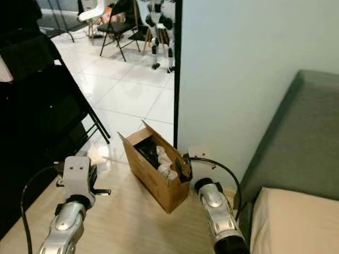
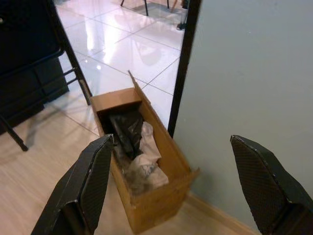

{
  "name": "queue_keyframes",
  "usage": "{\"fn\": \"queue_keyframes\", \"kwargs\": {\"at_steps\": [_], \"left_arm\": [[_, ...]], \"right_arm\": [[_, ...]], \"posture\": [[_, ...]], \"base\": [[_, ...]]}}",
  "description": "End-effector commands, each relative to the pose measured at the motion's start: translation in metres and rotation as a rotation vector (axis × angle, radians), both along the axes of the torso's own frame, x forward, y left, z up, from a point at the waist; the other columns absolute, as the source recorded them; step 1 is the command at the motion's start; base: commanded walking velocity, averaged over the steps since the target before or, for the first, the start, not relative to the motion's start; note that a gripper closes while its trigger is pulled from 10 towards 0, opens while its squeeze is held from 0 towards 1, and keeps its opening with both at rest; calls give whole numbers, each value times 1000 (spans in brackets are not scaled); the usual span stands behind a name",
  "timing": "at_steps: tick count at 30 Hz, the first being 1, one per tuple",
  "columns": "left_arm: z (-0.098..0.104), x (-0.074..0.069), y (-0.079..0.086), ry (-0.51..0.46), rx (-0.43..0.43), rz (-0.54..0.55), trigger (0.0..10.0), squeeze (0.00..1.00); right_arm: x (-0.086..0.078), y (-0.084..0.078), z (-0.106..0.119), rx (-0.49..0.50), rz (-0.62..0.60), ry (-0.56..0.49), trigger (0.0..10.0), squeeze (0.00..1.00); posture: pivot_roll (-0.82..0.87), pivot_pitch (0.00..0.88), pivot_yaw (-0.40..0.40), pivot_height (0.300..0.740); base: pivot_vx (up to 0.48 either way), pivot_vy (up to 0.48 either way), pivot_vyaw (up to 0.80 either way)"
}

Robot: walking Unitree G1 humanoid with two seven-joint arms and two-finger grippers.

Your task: Clean up the room

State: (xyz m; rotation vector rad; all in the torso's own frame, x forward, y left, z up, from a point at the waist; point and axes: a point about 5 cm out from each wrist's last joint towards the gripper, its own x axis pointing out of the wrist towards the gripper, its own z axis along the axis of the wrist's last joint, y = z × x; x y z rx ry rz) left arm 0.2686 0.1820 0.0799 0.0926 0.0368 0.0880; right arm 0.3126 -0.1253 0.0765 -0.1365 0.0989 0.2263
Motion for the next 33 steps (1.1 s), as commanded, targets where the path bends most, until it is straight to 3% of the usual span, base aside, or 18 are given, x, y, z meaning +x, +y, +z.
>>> {"fn": "queue_keyframes", "kwargs": {"at_steps": [1,16,22,33], "left_arm": [[1,0,-1,-5,11,-12,10000,0],[2,-1,-1,-4,7,-19,10000,0],[1,-1,-1,1,7,-22,10000,0],[1,-2,-1,2,4,-19,10000,0]], "right_arm": [[-1,-3,-2,-7,-12,1,10000,0],[-2,-3,-4,10,-18,12,10000,0],[-3,-3,-5,16,-16,21,10000,0],[-4,-2,-6,-1,-5,22,10000,0]], "posture": [[5,76,3,740],[7,78,8,740],[3,81,10,740],[4,82,8,740]], "base": [[319,0,0],[321,0,0],[319,0,-628],[320,0,0]]}}
